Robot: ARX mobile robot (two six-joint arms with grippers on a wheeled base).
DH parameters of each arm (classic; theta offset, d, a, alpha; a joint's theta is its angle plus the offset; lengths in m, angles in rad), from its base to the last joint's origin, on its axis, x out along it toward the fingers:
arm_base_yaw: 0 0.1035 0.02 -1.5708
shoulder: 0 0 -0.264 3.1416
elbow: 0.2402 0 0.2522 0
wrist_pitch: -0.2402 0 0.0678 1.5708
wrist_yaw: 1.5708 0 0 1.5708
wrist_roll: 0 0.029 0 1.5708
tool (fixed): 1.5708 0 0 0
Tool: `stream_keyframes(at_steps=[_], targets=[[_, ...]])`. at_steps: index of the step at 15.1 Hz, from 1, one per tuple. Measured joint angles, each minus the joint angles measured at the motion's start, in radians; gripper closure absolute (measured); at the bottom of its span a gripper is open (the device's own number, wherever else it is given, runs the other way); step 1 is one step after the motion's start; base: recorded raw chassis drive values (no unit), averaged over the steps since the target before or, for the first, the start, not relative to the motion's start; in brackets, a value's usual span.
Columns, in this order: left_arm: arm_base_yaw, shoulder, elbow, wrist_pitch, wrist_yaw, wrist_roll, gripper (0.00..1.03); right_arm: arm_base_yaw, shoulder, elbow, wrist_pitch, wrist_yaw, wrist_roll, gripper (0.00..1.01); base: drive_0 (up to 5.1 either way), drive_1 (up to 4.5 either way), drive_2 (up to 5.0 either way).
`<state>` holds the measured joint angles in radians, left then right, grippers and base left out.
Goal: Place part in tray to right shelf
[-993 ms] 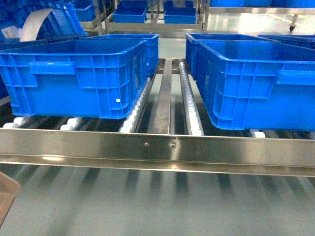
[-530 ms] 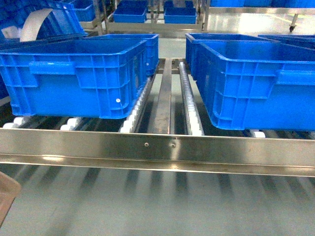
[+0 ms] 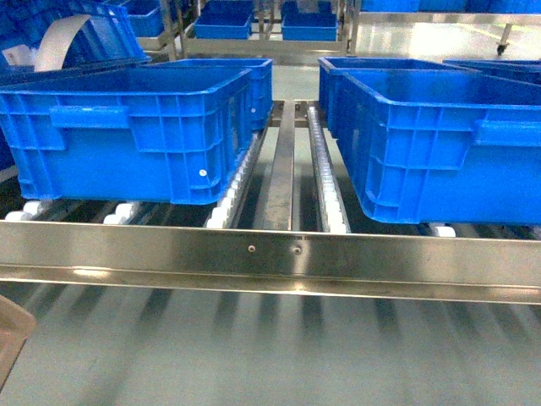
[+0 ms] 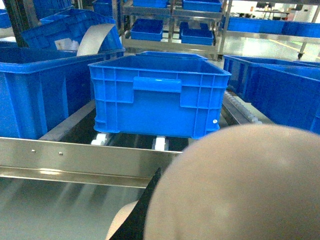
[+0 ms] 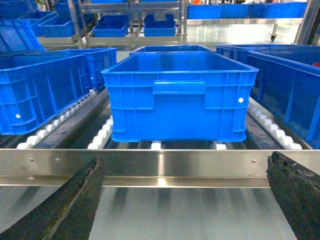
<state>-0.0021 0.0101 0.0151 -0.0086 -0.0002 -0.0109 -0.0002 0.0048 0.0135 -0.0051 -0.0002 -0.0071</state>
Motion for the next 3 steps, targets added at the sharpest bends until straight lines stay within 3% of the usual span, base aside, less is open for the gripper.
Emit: stream_keyframes(at_steps=[3], targets=[[0.0,0.0,0.0,0.0,0.0,0.0,0.9,0.0,0.0,0.0,0.0,0.0,0.0,0.03,0.0,0.0,0.0]])
